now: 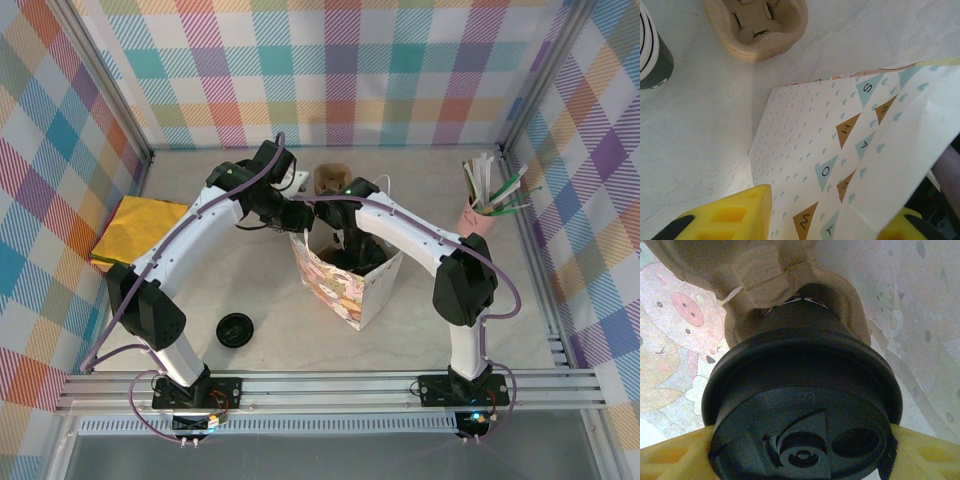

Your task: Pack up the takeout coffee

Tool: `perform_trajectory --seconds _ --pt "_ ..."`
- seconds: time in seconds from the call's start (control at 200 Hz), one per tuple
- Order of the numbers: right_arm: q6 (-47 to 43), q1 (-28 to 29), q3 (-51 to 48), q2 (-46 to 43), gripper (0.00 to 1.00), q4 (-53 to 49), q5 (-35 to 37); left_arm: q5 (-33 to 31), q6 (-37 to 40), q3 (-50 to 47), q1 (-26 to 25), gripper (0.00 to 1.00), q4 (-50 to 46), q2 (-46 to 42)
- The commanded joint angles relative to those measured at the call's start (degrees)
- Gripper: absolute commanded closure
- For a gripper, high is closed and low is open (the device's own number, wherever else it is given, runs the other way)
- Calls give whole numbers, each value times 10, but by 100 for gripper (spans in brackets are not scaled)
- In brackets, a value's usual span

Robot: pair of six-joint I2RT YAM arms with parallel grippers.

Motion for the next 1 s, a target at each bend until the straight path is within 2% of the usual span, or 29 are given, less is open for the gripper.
perform_trajectory --seconds 0.0,0.995 --pt "4 0 -14 7 29 1 -16 9 1 -4 -5 67 -12 -14" --pt "8 -1 -34 10 29 24 -22 9 2 -6 -5 67 -15 -13"
